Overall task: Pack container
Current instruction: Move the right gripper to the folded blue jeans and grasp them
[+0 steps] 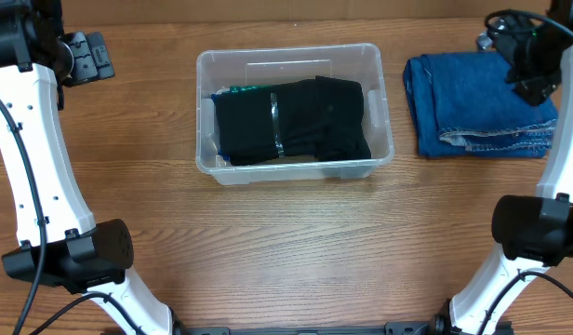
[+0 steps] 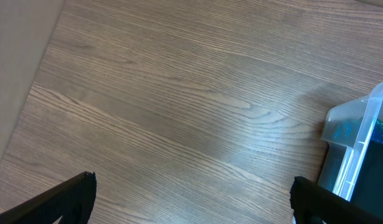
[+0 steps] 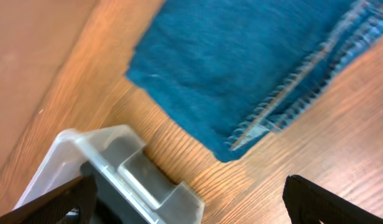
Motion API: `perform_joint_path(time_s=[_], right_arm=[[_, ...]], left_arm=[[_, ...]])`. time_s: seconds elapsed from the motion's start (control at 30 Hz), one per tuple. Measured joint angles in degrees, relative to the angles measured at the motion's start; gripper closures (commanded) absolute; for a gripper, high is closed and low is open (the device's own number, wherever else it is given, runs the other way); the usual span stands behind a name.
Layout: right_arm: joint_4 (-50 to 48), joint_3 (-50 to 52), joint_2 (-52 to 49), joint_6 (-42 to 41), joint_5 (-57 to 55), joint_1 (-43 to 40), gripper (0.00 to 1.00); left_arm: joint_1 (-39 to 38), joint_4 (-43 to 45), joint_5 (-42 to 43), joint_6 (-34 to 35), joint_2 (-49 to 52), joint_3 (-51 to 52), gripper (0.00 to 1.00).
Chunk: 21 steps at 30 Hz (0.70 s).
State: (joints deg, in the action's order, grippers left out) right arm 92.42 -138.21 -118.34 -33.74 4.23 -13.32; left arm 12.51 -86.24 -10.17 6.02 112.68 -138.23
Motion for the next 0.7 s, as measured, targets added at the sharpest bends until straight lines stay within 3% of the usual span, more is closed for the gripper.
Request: perform_joint_path(time_s=[0.1,0.2,0.33,0.43,0.7], right_arm=[[-3.41,9.20,-0.46,-6.10,-0.07,-3.65,0.00],[-14.14,24.15,-0.87,-13.05,-0.04,-5.73,0.01],[-25.97,36.41,-1.55,-17.33,2.21,-5.66,0.01],[-31.43,41.62,-1.62,-19.02,3.04,-5.66,0.02],[-33.44,44.72,-1.62,-19.96,2.14,-5.05,0.05]], left_arm=[[0.00,-0.02,0.00,0.00,0.00,0.00,0.00],[0.00,0.07,-0.02,0.00,0.00,0.00,0.00],[0.00,0.04,0.00,0.00,0.00,0.00,0.00],[0.00,0.00,0.00,0.00,0.00,0.00,0.00],[0.00,0.02,0.00,0.00,0.00,0.00,0.00]])
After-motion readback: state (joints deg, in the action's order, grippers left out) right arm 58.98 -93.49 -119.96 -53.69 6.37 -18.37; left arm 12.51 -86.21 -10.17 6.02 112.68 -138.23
